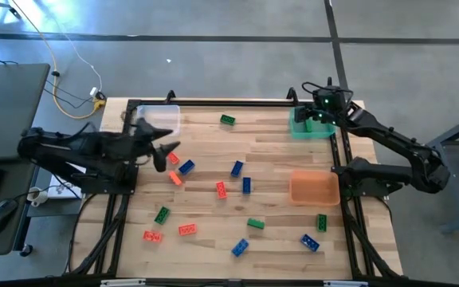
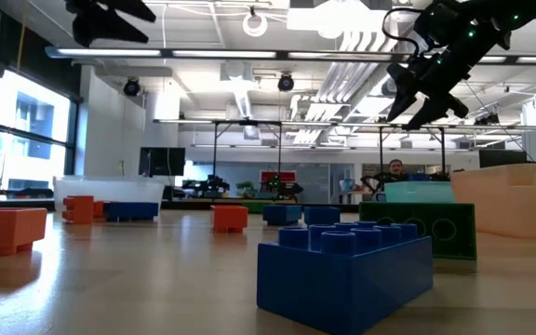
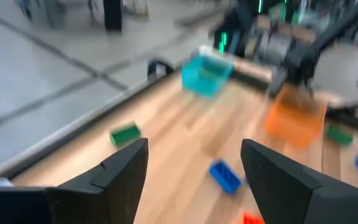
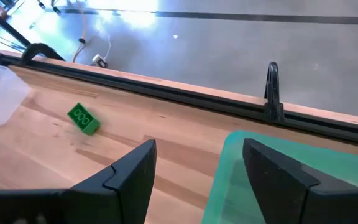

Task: Sort & place blocks by color
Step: Put the blue game piece into the transparent bin

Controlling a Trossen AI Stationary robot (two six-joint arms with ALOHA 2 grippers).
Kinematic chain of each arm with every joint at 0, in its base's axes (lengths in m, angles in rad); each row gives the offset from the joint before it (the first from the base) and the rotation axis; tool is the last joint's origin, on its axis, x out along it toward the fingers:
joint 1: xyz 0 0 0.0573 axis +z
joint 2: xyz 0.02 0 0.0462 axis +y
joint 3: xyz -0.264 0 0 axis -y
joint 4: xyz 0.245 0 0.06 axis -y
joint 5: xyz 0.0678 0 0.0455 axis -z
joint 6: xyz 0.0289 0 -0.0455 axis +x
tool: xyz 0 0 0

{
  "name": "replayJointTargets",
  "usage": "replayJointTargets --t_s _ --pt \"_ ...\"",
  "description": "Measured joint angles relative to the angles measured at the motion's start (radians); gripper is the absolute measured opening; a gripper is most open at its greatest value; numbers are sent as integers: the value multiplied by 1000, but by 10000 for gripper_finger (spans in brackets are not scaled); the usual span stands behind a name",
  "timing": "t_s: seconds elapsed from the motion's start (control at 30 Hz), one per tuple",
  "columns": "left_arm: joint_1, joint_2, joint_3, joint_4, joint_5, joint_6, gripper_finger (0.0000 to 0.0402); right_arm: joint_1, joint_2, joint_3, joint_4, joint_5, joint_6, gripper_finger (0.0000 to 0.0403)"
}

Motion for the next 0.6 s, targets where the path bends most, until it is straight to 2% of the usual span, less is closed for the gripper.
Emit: replayJointTargets --t_s 0.23,0.6 --pt "61 170 22 -34 190 -11 246 0 0 0 2 0 0 226" --pt "141 372 22 -31 352 -29 246 0 0 0 1 -26 0 226"
